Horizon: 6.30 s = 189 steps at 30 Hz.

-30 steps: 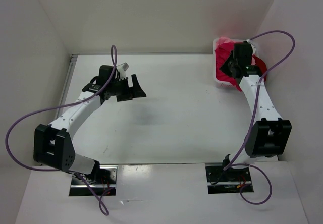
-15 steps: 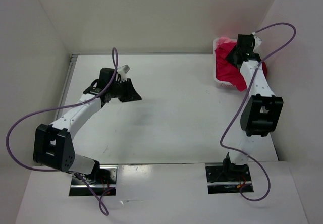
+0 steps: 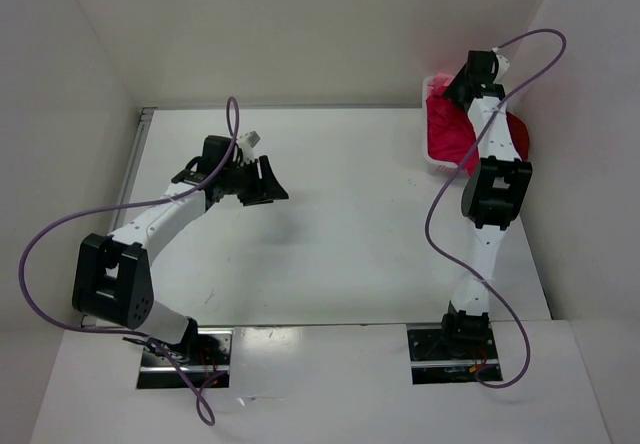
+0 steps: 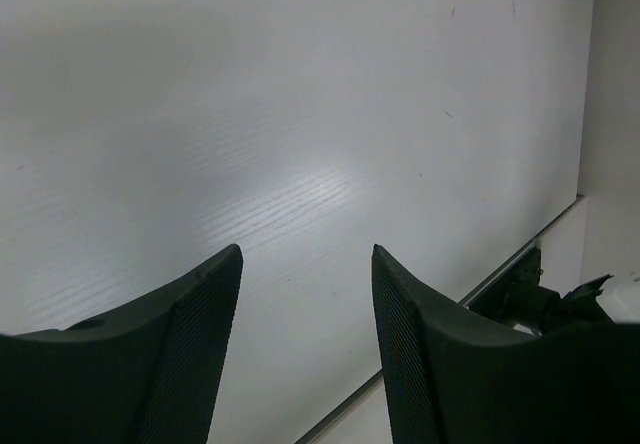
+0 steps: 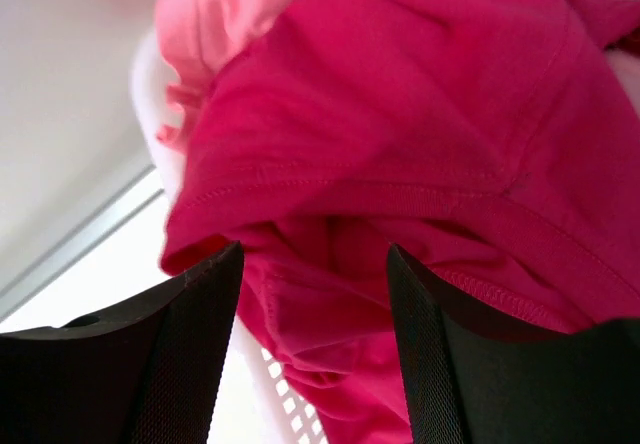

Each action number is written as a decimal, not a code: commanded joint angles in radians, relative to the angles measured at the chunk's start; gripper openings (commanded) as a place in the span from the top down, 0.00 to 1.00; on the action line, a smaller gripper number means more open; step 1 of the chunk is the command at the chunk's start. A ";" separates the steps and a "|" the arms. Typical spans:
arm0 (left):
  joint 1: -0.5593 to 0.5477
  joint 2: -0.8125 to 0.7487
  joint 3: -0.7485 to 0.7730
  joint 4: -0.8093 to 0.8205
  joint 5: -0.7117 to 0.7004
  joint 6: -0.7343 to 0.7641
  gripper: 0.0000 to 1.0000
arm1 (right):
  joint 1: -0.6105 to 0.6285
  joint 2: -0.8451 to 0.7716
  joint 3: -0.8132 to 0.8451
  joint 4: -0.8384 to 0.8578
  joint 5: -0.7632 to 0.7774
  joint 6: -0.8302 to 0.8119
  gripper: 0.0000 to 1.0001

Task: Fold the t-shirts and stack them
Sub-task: Grab crumpled tshirt from bin with the right arm, then move the tshirt to the center of the board, then flatten out the tshirt

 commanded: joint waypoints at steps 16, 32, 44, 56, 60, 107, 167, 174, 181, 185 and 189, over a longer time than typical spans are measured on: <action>0.003 0.003 0.021 0.043 0.011 -0.031 0.35 | 0.004 -0.023 -0.009 0.008 -0.136 -0.072 0.38; 0.003 0.012 0.050 0.043 -0.018 -0.031 0.34 | -0.007 -0.027 0.045 -0.012 -0.210 -0.079 0.93; 0.003 -0.006 0.092 0.070 -0.018 -0.097 0.32 | -0.016 -0.317 0.013 -0.009 -0.371 -0.010 1.00; 0.018 -0.025 0.142 0.116 -0.140 -0.280 0.27 | 0.243 -0.673 0.212 0.157 -0.692 0.248 1.00; 0.104 -0.047 0.151 0.116 -0.140 -0.290 0.26 | 0.243 -0.673 0.287 0.215 -0.794 0.345 1.00; -0.110 -0.005 -0.241 0.064 -0.189 -0.226 0.29 | 0.724 -0.824 -1.457 0.260 -0.449 0.329 0.36; 0.052 0.153 0.354 -0.116 -0.094 -0.114 0.92 | 0.297 -0.887 -0.900 0.088 -0.573 0.152 1.00; 0.198 0.052 0.655 -0.241 -0.283 -0.053 0.84 | 0.297 -0.868 -0.543 0.051 -0.682 0.158 1.00; 0.198 -0.161 0.342 -0.227 -0.409 -0.030 0.40 | 0.297 -0.909 -0.817 0.126 -0.815 0.179 1.00; 0.221 -0.265 0.103 -0.227 -0.448 -0.068 0.16 | 0.297 -0.974 -1.105 0.126 -0.759 0.138 1.00; 0.233 -0.291 -0.035 -0.207 -0.448 -0.096 0.10 | 0.297 -0.988 -1.241 0.117 -0.697 0.110 1.00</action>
